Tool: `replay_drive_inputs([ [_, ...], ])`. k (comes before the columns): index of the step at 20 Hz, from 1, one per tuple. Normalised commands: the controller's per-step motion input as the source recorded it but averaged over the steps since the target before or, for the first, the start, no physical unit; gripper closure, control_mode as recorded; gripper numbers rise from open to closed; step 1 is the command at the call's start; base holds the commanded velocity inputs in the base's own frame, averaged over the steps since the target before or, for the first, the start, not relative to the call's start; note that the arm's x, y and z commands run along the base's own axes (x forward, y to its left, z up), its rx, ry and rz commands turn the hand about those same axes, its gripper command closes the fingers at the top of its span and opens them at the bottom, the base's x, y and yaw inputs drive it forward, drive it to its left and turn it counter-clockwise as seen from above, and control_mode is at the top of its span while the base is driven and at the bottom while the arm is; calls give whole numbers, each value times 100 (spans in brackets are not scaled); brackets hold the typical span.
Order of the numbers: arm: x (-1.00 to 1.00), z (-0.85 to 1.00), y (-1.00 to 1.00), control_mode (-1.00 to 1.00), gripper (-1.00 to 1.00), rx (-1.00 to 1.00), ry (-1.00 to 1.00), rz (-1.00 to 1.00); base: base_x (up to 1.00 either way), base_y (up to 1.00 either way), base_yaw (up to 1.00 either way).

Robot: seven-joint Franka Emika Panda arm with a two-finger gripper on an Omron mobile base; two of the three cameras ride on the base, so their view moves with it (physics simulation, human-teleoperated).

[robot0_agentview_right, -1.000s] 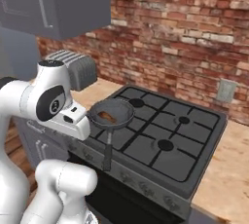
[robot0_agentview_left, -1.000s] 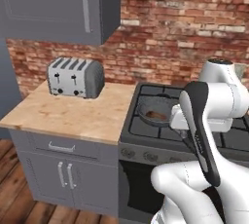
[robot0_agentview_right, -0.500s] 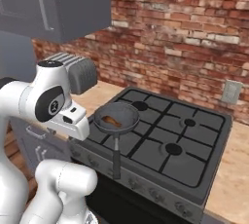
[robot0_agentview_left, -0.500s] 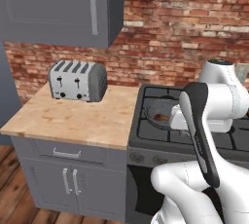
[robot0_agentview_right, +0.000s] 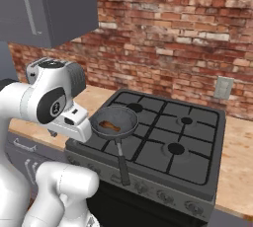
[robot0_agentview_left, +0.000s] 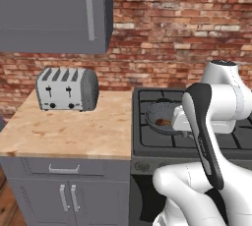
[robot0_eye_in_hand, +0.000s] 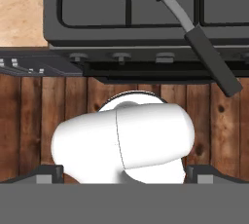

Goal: Take the chicken drumsticks from the pan and place one on each plate on the dining counter.

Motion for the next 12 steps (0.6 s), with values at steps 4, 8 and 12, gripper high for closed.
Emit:
replay_drive_inputs([
  [4,0,0,0,100,-100,0,0,0,41,28,-13],
  [8,0,0,0,100,-100,0,0,0,19,13,-7],
  [12,0,0,0,100,-100,0,0,0,0,0,0],
])
